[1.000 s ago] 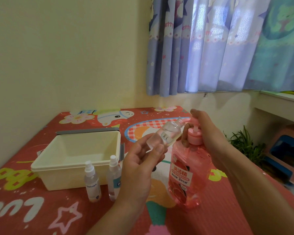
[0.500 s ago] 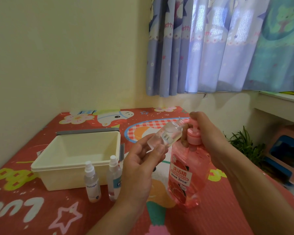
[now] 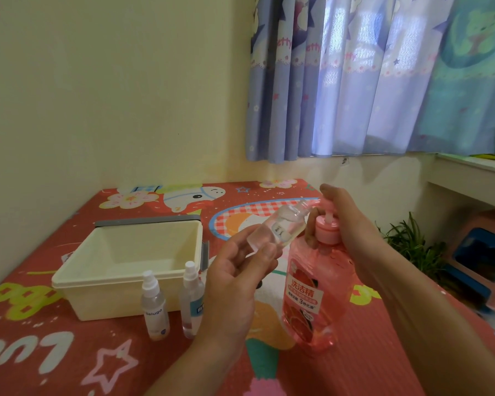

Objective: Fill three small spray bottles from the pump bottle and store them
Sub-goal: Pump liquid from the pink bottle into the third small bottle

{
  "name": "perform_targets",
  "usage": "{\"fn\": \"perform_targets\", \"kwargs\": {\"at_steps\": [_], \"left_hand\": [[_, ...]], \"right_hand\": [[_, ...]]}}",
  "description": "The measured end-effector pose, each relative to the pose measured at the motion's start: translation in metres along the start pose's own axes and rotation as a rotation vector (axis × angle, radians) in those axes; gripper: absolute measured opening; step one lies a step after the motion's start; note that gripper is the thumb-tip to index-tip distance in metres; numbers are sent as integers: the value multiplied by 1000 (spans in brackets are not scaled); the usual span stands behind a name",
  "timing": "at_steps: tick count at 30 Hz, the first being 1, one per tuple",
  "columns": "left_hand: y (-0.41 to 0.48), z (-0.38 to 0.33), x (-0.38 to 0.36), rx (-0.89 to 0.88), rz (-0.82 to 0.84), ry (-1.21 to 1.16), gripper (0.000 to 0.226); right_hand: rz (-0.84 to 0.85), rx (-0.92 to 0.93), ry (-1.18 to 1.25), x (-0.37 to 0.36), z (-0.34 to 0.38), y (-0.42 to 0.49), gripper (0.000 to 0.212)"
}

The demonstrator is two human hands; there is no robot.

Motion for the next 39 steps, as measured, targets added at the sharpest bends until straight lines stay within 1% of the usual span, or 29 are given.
{"fn": "perform_targets", "kwargs": {"at_steps": [4,6,9,13,17,22,25,28,33,37,39], "left_hand": [[0,0,-1,-2,8,-27,45],[0,0,-2,-2,10,-21,41],[1,0,0,-10,3,-1,40],[0,0,-1,-13,6,-15,41],[-1,-1,-1,-5,3,-3,38],[-1,-2,-2,-16,5,-25,43],[-2,-2,-3,-9,1,-19,46],[-2,-2,-2,-4,0,-7,41],[-1,-1,-2,-14,2,-24,44],[-1,-1,-1,-7,-7,-1,40],[-1,-1,-1,-6,-8,12,39]], "right_hand": [[-13,-7,11,0,0,0,52],[-12,-2,17,0,0,0,54],[-6,11,-6,0,0,0,58],[-12,6,2,0,1,1,52],[-2,15,-10,0,0,1,58],[-15,15,6,0,1,1,51],[-6,19,7,-1,0,1,54],[5,21,-5,0,-1,2,60],[-1,24,12,-1,0,3,52],[3,27,-2,-1,-1,3,61],[4,29,-12,0,-1,3,62]]}}
Point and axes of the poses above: each hand's wrist, its own y-axis towards the middle knuckle, its own x-axis out of the back of the hand, z = x × y, the point moved 7 cm from there along y, towards the middle knuckle, and after that the axes turned 10 degrees about -y, right-handed, at the moved point
